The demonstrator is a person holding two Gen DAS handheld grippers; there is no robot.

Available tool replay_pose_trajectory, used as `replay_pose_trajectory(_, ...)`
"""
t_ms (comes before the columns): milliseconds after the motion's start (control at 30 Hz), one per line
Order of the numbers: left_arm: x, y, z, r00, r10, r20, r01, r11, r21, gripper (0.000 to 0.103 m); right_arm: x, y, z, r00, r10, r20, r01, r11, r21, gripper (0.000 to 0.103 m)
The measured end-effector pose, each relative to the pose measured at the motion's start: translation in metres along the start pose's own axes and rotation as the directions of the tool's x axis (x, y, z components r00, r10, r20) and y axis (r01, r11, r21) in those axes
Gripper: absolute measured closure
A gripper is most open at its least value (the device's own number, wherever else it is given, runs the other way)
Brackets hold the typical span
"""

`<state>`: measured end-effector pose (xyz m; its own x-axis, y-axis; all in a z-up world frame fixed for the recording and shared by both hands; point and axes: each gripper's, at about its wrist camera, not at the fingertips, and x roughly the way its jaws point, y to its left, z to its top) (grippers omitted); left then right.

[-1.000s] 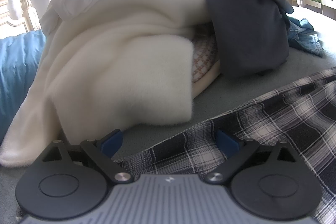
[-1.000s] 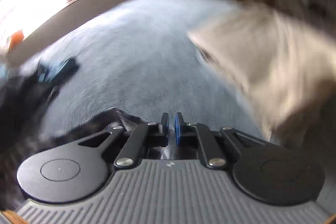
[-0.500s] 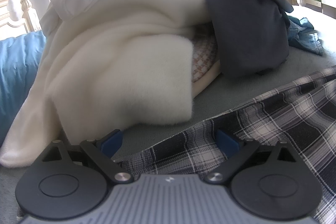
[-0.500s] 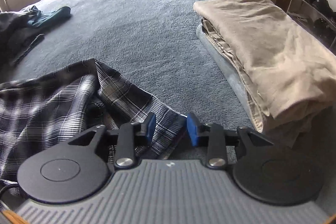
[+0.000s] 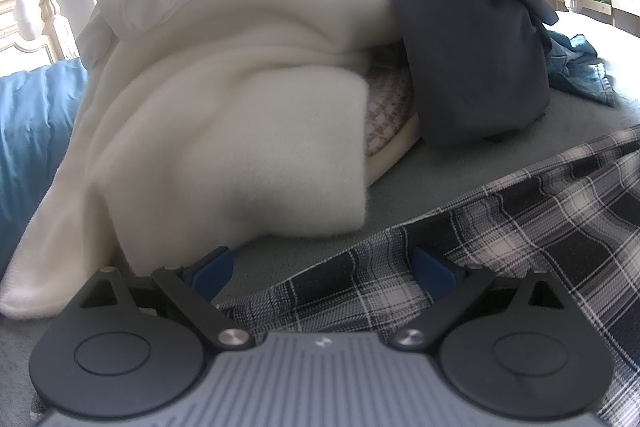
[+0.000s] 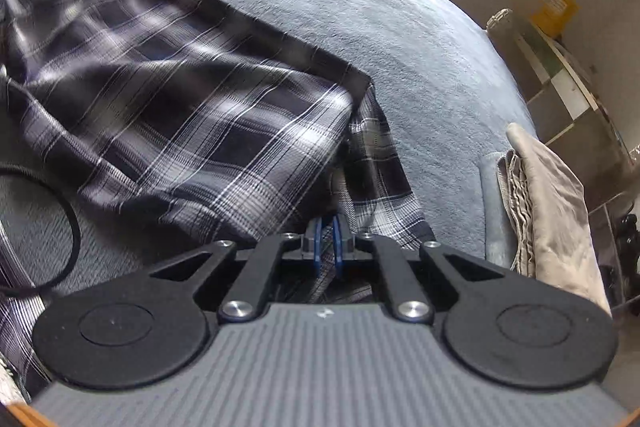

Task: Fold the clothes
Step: 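Pull the shirt hem with the right gripper, release, and grasp it again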

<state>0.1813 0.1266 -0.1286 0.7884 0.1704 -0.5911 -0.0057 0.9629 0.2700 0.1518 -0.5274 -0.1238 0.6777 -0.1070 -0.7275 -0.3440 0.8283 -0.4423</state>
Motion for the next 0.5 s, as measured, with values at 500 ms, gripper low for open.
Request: replay_pose_trajectory(500, 0.000, 0.003, 0.000, 1.000, 0.004, 0.001, -0.004, 1.000, -0.002, 0.006, 0.023, -0.087, -0.009, 0.996, 0.010, -0.084, 0.038, 0.828, 0.559, 0.063)
